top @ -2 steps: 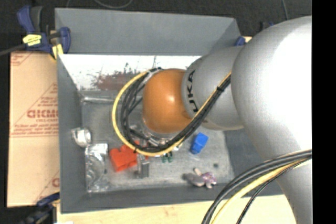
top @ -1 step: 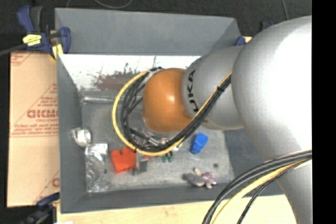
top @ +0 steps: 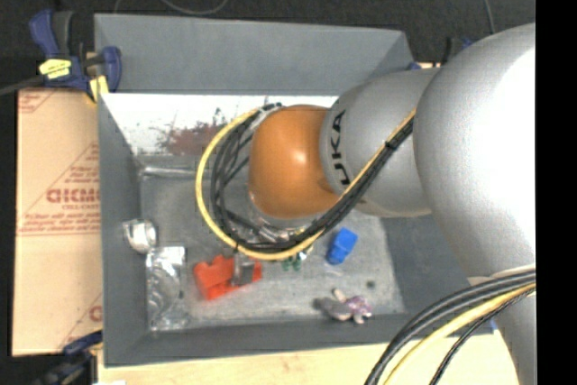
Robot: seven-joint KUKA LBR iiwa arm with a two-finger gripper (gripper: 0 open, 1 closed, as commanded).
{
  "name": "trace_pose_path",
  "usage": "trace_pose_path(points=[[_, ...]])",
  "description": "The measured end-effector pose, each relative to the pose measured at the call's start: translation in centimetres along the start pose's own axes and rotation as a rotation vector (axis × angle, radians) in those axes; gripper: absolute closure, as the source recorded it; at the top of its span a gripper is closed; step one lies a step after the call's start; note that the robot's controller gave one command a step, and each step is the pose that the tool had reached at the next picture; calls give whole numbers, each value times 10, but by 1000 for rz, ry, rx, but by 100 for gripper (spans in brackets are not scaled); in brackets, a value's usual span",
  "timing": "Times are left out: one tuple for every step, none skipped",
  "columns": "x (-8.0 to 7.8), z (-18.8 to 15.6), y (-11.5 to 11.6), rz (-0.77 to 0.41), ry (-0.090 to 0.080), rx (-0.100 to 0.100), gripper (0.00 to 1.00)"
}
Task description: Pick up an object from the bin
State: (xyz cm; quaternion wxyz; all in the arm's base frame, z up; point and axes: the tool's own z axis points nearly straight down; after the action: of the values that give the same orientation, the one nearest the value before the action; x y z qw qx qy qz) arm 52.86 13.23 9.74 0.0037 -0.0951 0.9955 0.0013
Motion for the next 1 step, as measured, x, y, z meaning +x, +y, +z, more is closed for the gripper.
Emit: trace_pose_path(points=[[-2,-44,0,3,1,1,100]])
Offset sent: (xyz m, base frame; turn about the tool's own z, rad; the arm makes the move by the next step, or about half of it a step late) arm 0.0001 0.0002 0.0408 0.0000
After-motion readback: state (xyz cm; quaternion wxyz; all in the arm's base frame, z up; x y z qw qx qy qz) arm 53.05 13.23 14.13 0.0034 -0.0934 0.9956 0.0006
